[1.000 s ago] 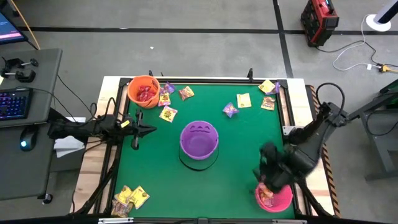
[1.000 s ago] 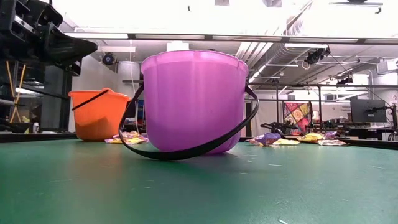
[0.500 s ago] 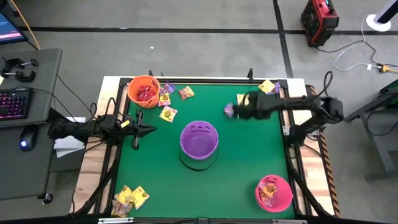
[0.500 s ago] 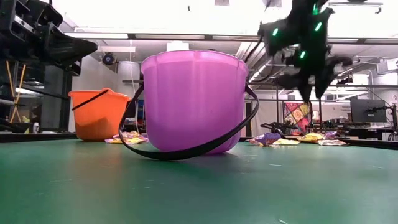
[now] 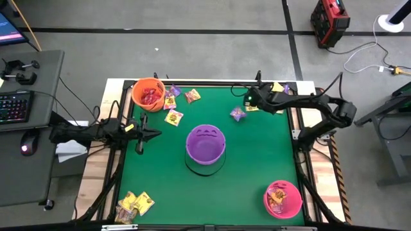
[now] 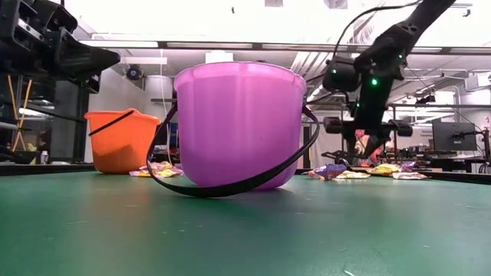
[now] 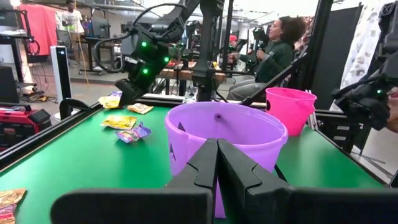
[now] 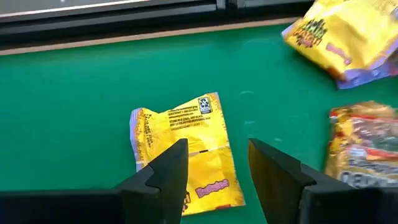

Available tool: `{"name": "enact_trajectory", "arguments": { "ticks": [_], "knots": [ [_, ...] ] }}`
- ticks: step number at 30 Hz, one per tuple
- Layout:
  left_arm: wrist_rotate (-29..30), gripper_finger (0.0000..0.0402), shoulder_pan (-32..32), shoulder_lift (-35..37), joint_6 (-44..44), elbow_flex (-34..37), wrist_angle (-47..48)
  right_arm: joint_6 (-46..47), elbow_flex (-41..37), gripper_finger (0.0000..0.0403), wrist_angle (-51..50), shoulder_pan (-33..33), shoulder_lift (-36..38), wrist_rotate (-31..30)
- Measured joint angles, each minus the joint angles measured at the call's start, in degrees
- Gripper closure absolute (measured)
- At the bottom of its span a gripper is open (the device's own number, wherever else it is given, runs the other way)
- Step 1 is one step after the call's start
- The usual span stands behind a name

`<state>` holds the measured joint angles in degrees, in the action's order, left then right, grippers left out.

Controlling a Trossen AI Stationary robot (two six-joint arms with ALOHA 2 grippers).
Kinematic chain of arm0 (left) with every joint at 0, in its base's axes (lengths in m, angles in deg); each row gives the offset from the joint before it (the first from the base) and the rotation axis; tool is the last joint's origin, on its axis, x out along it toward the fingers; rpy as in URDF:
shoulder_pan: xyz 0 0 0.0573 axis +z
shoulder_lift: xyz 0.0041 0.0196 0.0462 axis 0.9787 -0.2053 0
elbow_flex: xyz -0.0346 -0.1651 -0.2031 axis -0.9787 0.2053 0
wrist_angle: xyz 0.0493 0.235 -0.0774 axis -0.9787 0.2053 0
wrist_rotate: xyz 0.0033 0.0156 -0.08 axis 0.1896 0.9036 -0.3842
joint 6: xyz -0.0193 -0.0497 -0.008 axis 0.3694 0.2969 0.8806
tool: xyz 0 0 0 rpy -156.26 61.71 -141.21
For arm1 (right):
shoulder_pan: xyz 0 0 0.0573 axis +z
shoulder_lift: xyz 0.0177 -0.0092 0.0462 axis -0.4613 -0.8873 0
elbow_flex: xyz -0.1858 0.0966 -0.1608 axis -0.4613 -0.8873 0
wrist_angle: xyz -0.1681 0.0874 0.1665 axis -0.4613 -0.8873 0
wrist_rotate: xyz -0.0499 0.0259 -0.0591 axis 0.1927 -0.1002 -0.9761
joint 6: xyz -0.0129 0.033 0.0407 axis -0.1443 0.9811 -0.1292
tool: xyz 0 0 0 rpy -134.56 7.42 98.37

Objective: Sort candy by brand, put in halloween buckets
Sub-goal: Put the yellow candy into the pink bucket

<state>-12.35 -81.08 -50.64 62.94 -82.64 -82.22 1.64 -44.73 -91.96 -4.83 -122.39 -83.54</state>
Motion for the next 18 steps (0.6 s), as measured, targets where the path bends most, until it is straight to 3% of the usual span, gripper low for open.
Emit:
{"name": "enact_trajectory", "arguments": {
  "ticks": [12, 18],
  "knots": [
    [-0.03, 0.0401, -0.02, 0.0, 0.0, 0.02, 0.0, 2.52, -3.35, 0.0245, 7.1, -1.58, -1.41, 0.12],
    [-0.01, 0.0401, -0.01, 0.01, -0.04, 0.02, 0.0, 2.52, -3.35, 0.0245, 7.93, -1.87, -5.8, 0.59]
  ]
}}
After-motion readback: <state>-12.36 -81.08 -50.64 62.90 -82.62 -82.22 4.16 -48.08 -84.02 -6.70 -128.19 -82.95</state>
